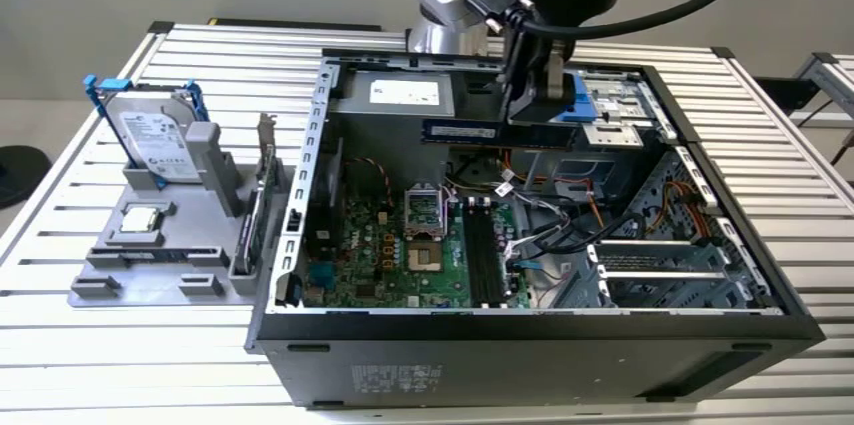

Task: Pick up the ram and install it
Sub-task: 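Pick up the ram and move it above insertion slot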

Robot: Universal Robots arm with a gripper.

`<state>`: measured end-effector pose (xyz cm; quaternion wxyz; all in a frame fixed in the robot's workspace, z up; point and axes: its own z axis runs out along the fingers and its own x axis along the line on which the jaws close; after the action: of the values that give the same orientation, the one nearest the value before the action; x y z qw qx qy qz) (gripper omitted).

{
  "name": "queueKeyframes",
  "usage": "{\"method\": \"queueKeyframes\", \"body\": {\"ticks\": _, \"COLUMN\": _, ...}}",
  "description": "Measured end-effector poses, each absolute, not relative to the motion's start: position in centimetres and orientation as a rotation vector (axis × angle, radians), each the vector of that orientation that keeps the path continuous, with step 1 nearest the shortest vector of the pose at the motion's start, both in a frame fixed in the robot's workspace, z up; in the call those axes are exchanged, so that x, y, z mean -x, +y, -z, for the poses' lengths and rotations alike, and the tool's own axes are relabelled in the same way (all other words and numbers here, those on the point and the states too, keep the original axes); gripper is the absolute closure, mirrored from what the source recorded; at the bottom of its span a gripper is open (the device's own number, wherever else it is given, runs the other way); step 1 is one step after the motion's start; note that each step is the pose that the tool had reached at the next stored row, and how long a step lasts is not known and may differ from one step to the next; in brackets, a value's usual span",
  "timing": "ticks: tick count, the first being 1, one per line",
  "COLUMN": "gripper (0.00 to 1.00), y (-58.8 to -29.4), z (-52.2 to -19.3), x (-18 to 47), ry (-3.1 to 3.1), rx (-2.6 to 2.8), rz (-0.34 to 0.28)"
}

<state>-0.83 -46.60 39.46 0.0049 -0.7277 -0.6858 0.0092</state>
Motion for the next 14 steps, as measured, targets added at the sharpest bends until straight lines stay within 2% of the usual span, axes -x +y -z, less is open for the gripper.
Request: {"method": "queueKeyframes", "body": {"ticks": 14, "gripper": 1.0, "y": -46.6, "z": -39.46, "x": -0.17, "ry": -2.148, "rx": 2.279, "rz": -0.029}}
